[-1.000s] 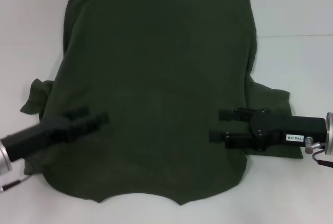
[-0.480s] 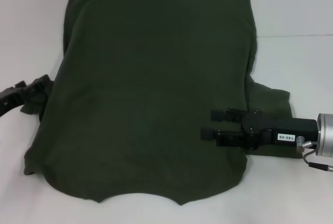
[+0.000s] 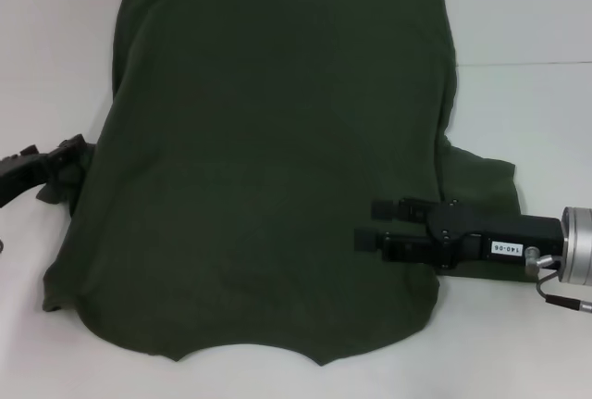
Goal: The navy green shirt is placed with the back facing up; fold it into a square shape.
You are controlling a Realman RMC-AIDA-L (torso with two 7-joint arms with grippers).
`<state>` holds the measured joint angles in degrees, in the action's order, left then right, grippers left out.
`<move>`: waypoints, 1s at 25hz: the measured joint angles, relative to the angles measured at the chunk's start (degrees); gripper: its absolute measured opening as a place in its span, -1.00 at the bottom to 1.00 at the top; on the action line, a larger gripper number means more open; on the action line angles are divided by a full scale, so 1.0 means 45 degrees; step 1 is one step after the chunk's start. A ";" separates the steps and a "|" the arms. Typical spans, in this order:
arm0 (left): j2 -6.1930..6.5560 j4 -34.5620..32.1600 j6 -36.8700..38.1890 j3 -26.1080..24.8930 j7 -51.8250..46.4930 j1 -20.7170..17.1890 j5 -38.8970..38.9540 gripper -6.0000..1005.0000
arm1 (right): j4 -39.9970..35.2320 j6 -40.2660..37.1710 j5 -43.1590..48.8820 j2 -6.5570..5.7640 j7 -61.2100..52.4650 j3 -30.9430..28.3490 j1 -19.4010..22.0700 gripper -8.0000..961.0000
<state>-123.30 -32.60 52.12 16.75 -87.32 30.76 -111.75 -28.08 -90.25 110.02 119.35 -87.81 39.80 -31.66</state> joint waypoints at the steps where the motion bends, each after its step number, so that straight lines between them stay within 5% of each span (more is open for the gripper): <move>1: 0.0002 0.0075 -0.0030 0.0004 0.0101 0.0028 -0.0018 0.71 | 0.0004 -0.0001 0.0000 0.0001 0.0000 -0.0023 0.0010 0.85; 6: 0.0002 0.0366 -0.0208 0.0022 0.0755 0.0146 -0.0047 0.71 | 0.0010 -0.0004 0.0000 0.0018 0.0001 -0.0116 0.0041 0.64; 25: -0.0094 0.0414 -0.0726 0.0666 0.1102 0.0175 -0.0081 0.68 | 0.0010 0.0036 0.0004 0.0019 0.0002 -0.0271 -0.0037 0.65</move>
<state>-123.72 -30.73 48.85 19.75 -82.36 31.55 -112.11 -28.04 -90.08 110.04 119.44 -87.80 38.58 -31.82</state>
